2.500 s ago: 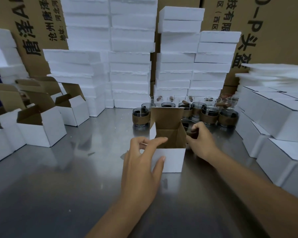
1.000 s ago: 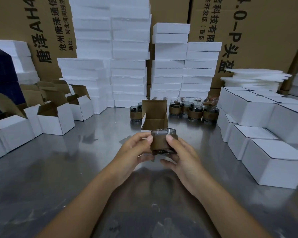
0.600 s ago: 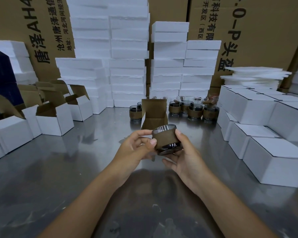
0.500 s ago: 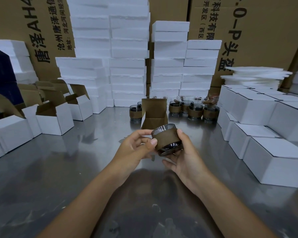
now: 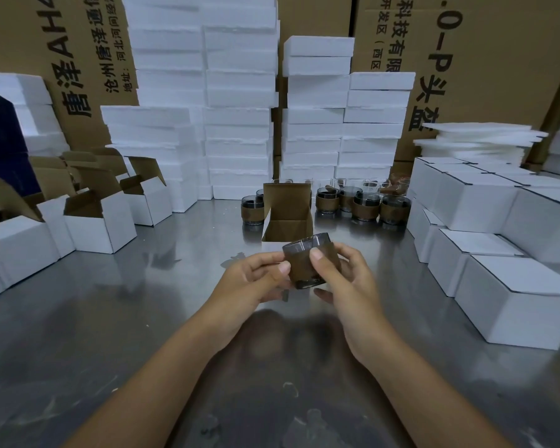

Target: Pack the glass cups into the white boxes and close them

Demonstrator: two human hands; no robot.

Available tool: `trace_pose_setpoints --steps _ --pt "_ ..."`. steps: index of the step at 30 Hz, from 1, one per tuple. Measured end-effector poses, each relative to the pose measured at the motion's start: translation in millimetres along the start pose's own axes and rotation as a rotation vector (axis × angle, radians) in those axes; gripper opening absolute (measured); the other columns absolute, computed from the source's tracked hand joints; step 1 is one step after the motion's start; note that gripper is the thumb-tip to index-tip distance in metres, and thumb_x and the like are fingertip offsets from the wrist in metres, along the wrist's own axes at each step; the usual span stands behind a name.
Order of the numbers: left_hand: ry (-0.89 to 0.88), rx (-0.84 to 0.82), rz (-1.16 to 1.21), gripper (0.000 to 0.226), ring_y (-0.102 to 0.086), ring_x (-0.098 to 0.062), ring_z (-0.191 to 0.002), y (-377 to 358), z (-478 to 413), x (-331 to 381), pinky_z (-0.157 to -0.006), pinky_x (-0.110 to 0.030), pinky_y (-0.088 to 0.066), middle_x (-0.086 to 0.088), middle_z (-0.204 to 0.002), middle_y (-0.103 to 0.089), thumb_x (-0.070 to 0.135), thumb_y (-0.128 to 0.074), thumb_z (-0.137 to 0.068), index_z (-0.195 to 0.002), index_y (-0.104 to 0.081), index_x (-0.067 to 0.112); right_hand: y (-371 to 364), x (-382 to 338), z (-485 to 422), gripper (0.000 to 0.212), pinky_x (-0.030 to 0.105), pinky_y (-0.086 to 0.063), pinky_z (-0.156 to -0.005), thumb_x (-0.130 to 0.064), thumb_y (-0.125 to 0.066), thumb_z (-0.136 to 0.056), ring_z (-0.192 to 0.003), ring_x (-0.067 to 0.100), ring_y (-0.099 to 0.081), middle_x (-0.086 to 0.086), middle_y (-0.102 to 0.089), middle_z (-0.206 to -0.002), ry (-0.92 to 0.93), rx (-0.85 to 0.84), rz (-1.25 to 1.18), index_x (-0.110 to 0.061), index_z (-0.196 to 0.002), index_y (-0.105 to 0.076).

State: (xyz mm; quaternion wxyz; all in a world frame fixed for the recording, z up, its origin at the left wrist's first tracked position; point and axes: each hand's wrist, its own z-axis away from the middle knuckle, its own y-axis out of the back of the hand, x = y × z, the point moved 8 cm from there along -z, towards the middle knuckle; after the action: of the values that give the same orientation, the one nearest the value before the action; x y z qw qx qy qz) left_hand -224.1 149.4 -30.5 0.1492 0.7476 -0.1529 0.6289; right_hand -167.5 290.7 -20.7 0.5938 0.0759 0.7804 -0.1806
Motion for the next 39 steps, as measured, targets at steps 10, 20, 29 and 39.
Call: trace_pose_setpoints --steps 10,20,29,39 --pt "0.093 -0.075 0.101 0.060 -0.063 -0.030 -0.104 -14 4 3 -0.102 -0.048 -0.044 -0.013 -0.127 -0.059 0.043 -0.048 -0.082 -0.132 -0.051 0.011 -5 -15 9 0.057 0.006 -0.046 -0.067 -0.028 -0.084 -0.067 -0.095 -0.017 -0.051 -0.019 -0.052 -0.109 0.285 -0.020 0.256 -0.038 -0.109 -0.047" --pt "0.079 -0.085 0.129 0.040 -0.063 -0.027 -0.107 -11 6 5 -0.094 -0.042 -0.051 -0.005 -0.123 -0.064 0.031 -0.048 -0.092 -0.129 -0.056 0.017 -8 -15 10 0.061 0.000 -0.041 -0.076 -0.026 -0.084 -0.066 -0.104 -0.015 -0.048 -0.019 -0.054 -0.113 0.298 -0.077 0.348 -0.037 -0.112 -0.045" --pt "-0.039 -0.070 0.192 0.047 -0.062 -0.017 -0.111 -2 4 9 -0.078 -0.028 -0.054 0.000 -0.128 -0.060 0.013 -0.074 -0.074 -0.120 -0.064 0.021 -9 -18 10 0.067 -0.003 -0.034 -0.078 -0.022 -0.086 -0.062 -0.103 -0.013 -0.051 -0.022 -0.057 -0.110 0.400 -0.074 0.478 -0.041 -0.108 -0.043" --pt "-0.023 -0.073 0.187 0.046 -0.062 -0.018 -0.110 -5 6 9 -0.076 -0.026 -0.054 -0.001 -0.126 -0.061 0.026 -0.069 -0.074 -0.119 -0.064 0.023 -7 -16 8 0.063 -0.002 -0.036 -0.077 -0.025 -0.086 -0.062 -0.102 -0.013 -0.051 -0.020 -0.058 -0.108 0.347 -0.076 0.444 -0.037 -0.108 -0.044"
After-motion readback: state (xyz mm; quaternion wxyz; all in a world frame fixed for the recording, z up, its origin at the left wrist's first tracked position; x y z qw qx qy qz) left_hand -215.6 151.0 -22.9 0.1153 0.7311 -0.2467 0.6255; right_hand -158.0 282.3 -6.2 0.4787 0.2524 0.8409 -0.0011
